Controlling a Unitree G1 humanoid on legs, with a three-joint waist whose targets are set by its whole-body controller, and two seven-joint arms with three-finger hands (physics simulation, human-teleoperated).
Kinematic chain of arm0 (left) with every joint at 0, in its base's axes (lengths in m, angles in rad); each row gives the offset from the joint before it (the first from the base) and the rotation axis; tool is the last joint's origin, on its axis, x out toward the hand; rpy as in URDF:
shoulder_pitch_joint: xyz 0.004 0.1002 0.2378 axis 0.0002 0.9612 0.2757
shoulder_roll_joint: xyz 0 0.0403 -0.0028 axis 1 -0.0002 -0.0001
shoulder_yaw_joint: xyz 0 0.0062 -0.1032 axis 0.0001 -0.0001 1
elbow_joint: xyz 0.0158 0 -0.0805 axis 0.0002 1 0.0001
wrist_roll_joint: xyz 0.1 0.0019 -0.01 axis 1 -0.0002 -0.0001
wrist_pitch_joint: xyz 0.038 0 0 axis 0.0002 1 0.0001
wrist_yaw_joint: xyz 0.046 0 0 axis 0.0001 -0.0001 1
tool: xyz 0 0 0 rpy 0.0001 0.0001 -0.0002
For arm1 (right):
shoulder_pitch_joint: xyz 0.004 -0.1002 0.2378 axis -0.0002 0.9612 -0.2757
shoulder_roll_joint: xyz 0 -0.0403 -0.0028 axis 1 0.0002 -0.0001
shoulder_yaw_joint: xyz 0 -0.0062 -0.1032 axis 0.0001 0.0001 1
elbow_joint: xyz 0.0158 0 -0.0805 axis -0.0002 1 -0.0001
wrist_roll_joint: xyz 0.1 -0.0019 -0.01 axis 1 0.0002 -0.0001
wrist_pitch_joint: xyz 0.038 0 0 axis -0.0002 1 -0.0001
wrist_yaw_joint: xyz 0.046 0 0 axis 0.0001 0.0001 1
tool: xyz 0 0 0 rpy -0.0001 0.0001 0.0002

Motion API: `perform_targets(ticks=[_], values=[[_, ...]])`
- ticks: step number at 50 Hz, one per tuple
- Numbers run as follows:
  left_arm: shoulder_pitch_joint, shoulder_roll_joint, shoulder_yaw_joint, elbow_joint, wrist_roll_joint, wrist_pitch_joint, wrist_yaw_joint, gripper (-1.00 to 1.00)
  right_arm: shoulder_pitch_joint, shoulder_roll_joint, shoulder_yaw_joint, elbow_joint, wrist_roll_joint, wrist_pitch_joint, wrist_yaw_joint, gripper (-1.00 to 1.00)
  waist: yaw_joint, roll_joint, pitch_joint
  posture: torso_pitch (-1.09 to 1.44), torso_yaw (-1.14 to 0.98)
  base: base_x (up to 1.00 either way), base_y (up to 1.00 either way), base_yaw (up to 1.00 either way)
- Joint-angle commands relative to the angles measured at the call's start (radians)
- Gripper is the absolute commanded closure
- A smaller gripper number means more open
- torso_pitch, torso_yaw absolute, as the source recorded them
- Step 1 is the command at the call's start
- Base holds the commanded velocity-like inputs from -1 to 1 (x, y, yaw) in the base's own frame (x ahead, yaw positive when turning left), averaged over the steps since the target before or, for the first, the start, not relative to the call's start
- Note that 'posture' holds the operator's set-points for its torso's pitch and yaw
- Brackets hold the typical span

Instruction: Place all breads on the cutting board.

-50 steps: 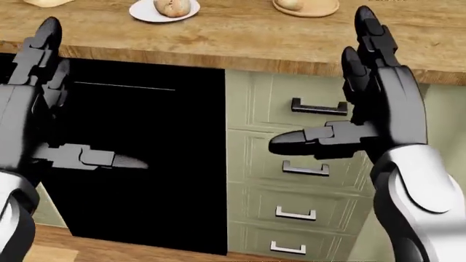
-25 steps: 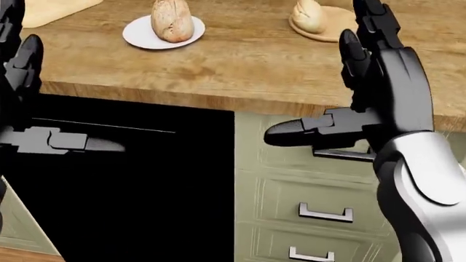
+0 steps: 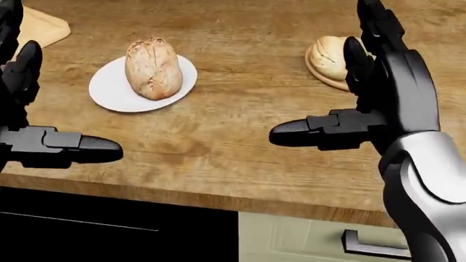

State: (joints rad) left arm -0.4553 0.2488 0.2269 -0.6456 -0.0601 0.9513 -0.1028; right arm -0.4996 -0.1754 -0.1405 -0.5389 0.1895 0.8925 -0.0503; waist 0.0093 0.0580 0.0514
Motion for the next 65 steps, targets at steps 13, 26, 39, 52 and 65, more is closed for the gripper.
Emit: perform_targets(ticks=[13,26,39,52,65], values=[[-0.066,0.038,0.021,-0.082,-0.048,0.004,0.014,-1.0,-0.027,-0.029,-0.042,-0.119,0.041,-0.029,-0.034,-1.0,-0.013,-0.136,-0.072,0.0,0.0,0.02,0.0,0.0],[-0.057,0.073,0.059,-0.119,-0.095,0.032,0.024,-1.0,-0.049,-0.047,-0.061,-0.182,0.06,0.028,-0.057,-1.0,-0.013,-0.059,-0.039,0.0,0.0,-0.33,0.0,0.0],[-0.046,0.085,0.069,-0.135,-0.111,0.039,0.024,-1.0,-0.136,-0.111,-0.063,-0.143,0.031,0.117,-0.077,-1.0,0.0,-0.078,-0.025,0.0,0.0,0.0,0.0,0.0],[-0.032,0.085,0.074,-0.134,-0.112,0.025,0.023,-1.0,-0.323,-0.145,0.063,0.072,-0.294,0.17,0.079,-1.0,-0.009,-0.06,-0.018,0.0,0.0,0.0,0.0,0.0],[-0.053,0.084,0.059,-0.12,-0.101,0.027,0.025,-1.0,-0.431,-0.07,0.154,0.322,-0.701,0.077,0.339,-1.0,-0.006,-0.053,-0.022,0.0,0.0,0.0,0.0,0.0]])
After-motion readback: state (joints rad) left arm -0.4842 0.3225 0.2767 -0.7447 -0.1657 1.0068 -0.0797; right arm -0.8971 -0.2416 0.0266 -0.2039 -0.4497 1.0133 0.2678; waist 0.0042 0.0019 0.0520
